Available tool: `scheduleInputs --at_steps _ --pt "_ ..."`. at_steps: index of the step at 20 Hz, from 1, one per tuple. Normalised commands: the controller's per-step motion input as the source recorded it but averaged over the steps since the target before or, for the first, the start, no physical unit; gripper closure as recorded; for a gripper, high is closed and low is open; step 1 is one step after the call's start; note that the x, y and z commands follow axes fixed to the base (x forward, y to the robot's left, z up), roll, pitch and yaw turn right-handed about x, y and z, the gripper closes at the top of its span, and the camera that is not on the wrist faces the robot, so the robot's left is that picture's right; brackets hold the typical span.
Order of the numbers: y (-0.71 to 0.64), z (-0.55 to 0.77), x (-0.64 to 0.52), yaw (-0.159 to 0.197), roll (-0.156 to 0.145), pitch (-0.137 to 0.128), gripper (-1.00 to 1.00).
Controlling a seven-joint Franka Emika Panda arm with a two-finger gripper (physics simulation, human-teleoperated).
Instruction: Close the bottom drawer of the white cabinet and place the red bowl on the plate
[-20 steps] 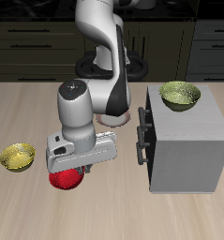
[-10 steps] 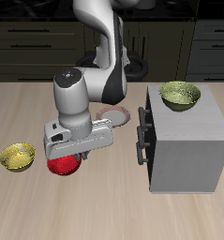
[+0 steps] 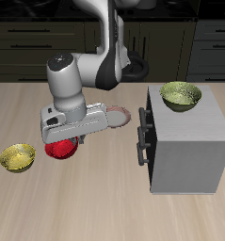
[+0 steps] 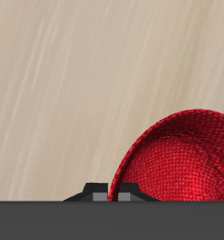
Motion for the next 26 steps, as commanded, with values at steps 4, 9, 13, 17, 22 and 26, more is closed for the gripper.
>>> scheduleInputs --at_steps 4,9,13,17,22,26 --pt "-0.06 0.06 -0.36 0.006 -0.011 -0.008 1.00" --pt "-0.20 0.03 -0.35 -0.013 -0.041 -0.015 1.00" --pt "-0.16 -0.01 -0.27 -0.045 -0.023 -0.004 1.00" --pt "0.09 -0.05 -0.30 -0.020 0.008 -0.002 1.00" --pt "0.18 -0.06 -0.42 -0.009 0.035 0.009 1.00" --pt "0.14 -0.05 -0.35 -0.026 0.043 0.002 1.00"
